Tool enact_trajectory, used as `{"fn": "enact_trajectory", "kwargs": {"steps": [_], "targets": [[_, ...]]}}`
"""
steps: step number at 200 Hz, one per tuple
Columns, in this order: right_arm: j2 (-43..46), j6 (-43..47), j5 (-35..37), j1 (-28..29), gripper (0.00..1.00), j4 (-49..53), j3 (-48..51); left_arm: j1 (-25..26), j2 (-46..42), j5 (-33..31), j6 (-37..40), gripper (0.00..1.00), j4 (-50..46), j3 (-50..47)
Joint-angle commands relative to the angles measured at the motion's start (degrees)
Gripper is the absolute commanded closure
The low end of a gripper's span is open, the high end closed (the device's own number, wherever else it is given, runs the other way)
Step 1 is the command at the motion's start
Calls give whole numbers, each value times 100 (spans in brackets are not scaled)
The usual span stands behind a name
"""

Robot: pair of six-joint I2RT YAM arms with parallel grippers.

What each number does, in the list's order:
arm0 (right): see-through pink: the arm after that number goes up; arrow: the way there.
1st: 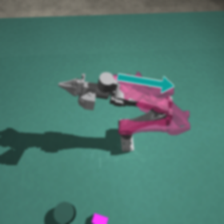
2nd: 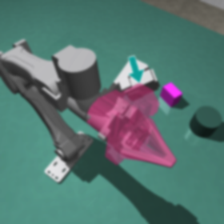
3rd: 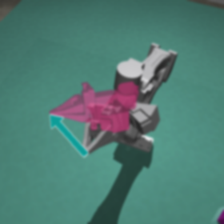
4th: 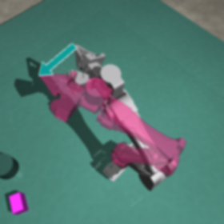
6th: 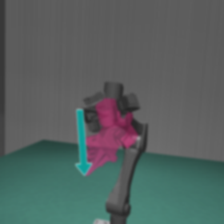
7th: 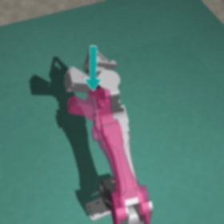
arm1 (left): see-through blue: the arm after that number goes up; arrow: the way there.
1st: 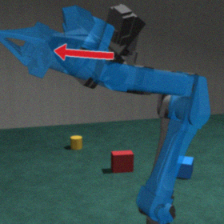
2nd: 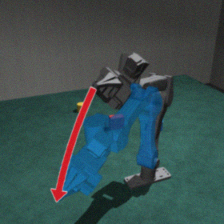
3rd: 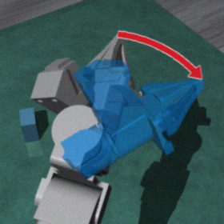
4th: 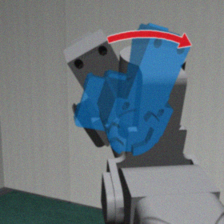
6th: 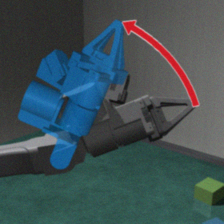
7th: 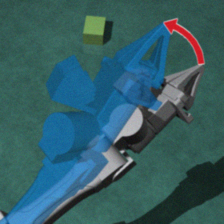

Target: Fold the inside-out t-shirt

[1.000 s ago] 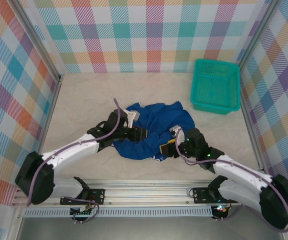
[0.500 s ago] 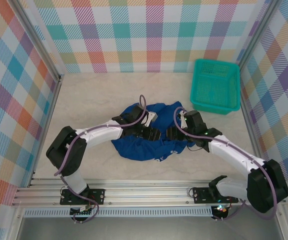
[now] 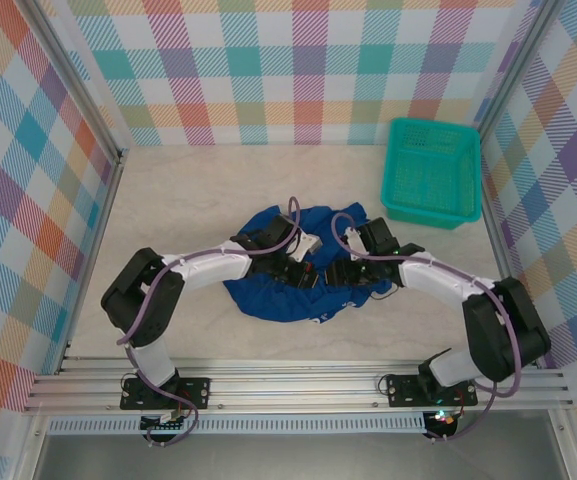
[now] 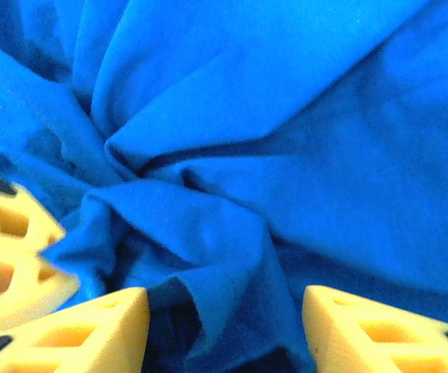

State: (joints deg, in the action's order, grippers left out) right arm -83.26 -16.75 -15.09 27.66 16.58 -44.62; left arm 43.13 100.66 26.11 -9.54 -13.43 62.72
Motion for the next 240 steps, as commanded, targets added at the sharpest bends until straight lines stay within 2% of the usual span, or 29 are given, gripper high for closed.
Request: {"fn": "enact_trajectory", "kwargs": {"steps": [1,29,47,77,117,141,155,175,193,210,240], "targets": [[-259,375,-208,-15,51,-165,-228,72,-344,80,119,100,-2,-117],[-385,361,-267,-15,85,-229,-353,58,-527,-89,174,100,-65,-195],[12,361,-153,-24,100,-238,-346,3,-907,-338,211,100,-89,-360],[987,138,-501,-113,100,-545,-286,-226,-2074,-834,150,100,47,-897],[1896,-252,-1156,-182,100,-1242,-168,-385,-3689,-1896,-139,100,270,-1773],[1907,-440,-1761,-181,100,-1632,-117,-394,-3952,-2241,-175,98,35,-2134],[1812,-583,-2196,-171,100,-1902,-61,-395,-3841,-2512,-233,88,-291,-2093],[1684,-867,-2402,-88,100,-2270,101,-364,-3713,-2234,-271,68,-530,-1922],[1626,-1116,-2402,39,100,-2549,230,-227,-3791,-2046,-304,57,-415,-1806],[1621,-1313,-2346,127,100,-2691,302,-59,-3902,-1905,-352,52,-300,-1722],[1650,-1568,-2335,255,100,-3010,455,234,-3755,-1373,-729,46,676,-1606]]}}
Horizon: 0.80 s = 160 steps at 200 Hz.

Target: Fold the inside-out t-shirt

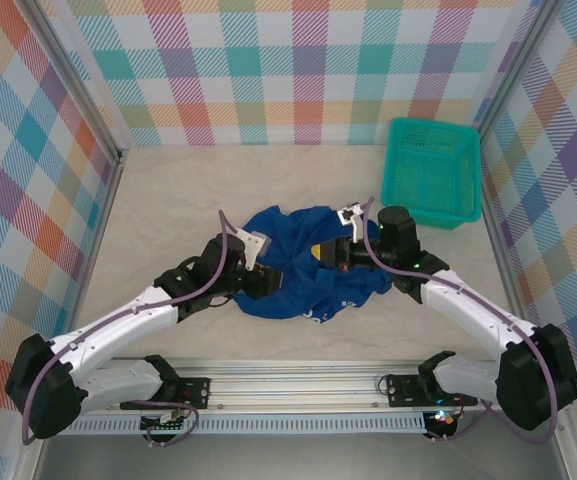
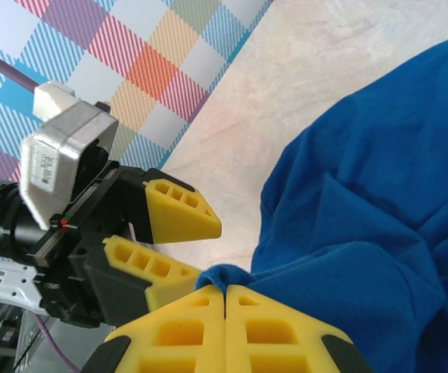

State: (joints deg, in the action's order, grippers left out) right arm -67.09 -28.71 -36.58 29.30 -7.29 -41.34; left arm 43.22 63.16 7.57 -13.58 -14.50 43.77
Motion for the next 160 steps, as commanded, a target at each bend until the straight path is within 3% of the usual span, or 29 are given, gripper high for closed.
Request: {"fn": "enact_trajectory", "kwargs": {"steps": [1,59,90,101,126,160], "targets": [[27,-381,-194,92,100,-633,131,232,13,481,-340,46,805,294],[85,-656,-254,129,100,-1083,349,439,786,565,-547,34,1459,702],[199,-711,-201,129,100,-1168,398,451,1014,86,-536,36,1313,765],[238,-697,-200,129,100,-1168,397,455,1038,-214,-521,41,1256,765],[273,-642,-244,131,100,-1179,399,442,1121,-548,-404,64,1198,842],[469,-148,47,129,100,-579,275,345,973,-291,-119,87,1054,908]]}}
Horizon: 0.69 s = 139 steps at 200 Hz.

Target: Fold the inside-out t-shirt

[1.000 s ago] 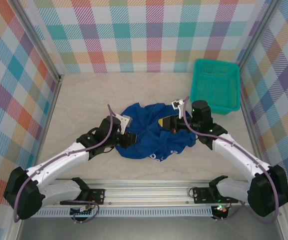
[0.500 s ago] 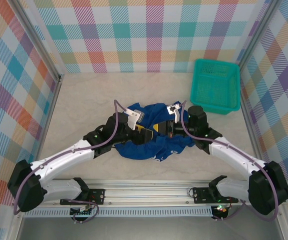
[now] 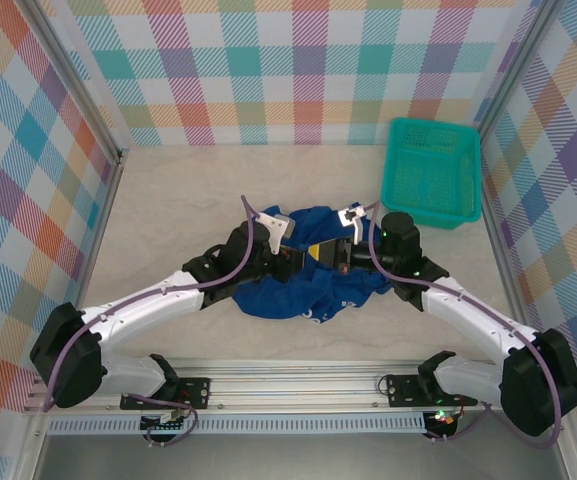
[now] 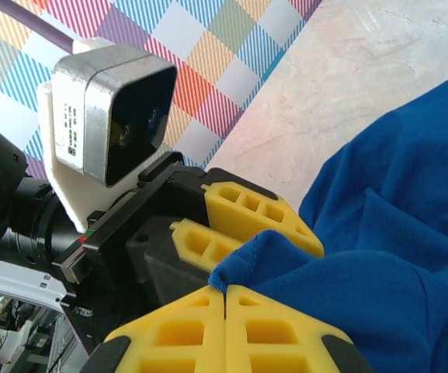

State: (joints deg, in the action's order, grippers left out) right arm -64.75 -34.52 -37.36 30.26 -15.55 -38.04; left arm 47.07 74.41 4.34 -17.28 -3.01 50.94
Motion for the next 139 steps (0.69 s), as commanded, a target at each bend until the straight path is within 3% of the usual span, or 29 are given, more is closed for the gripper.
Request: {"fn": "enact_trajectory", "kwargs": {"steps": [1,18,42,56,105,139], "targets": [[244,449,147,33,100,273,-59,-48,-171,50,260,88,-100,185],[380,857,589,33,100,866,-234,-161,-448,544,386,100,-69,59],[421,1480,1989,39,100,2336,-756,-403,-1061,1757,371,100,403,-381],[400,1719,2386,41,98,2726,-938,-494,-1387,2318,310,100,738,-605],[744,2714,1304,41,65,3042,-980,-618,-1579,2712,431,100,726,-695],[930,3287,639,66,52,3274,-826,-645,-1559,2827,615,100,561,-598]]}}
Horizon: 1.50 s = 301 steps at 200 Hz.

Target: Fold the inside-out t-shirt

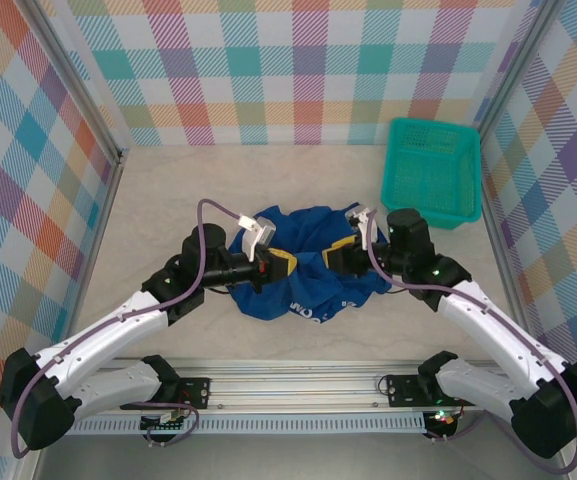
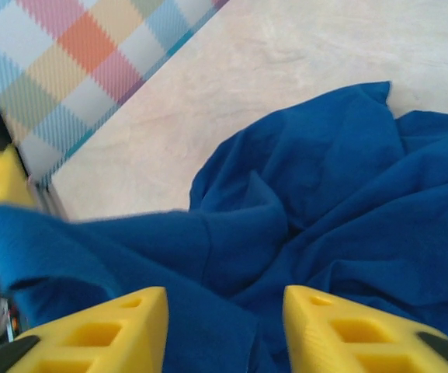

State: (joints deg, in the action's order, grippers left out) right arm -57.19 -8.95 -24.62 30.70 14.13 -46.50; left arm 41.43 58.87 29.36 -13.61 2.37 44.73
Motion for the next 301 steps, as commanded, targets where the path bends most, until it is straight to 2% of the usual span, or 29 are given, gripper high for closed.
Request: {"fn": "enact_trajectory", "kwargs": {"steps": [1,30,55,82,106,152,186,190,204,230,247,270,282,301], "targets": [[178,742,-655,23,51,308,28,-82,-2,320,255,100,12,21],[210,939,-729,156,46,152,269,-86,22,289,278,100,-130,94],[254,1121,-498,496,44,72,390,-89,39,239,263,100,-165,104],[386,1227,119,919,39,-53,596,-96,62,179,253,100,-202,132],[428,1155,543,964,40,-233,832,-95,85,184,259,100,-237,167],[290,1106,1205,964,60,-174,860,-100,66,175,264,100,-252,168],[257,958,1329,965,97,-227,771,-123,66,33,295,100,-329,124],[247,918,1293,964,100,-234,739,-120,67,-32,304,100,-362,107],[207,706,1018,965,100,-314,616,-134,23,-539,298,100,-552,68],[-157,-58,-201,964,100,-1198,560,-200,-60,-2385,34,100,-1089,-211],[-667,-730,-714,1041,100,-2076,639,-388,-61,-3218,-272,100,-1434,-441],[-1494,-1336,-666,1356,100,-2808,495,-602,-33,-3847,-654,85,-1983,-584],[-1904,-1665,-491,1510,100,-3093,361,-625,-94,-3902,-717,72,-2221,-608],[-2449,-2214,-311,1612,100,-3513,192,-619,-333,-3664,-785,59,-2418,-705]]}}
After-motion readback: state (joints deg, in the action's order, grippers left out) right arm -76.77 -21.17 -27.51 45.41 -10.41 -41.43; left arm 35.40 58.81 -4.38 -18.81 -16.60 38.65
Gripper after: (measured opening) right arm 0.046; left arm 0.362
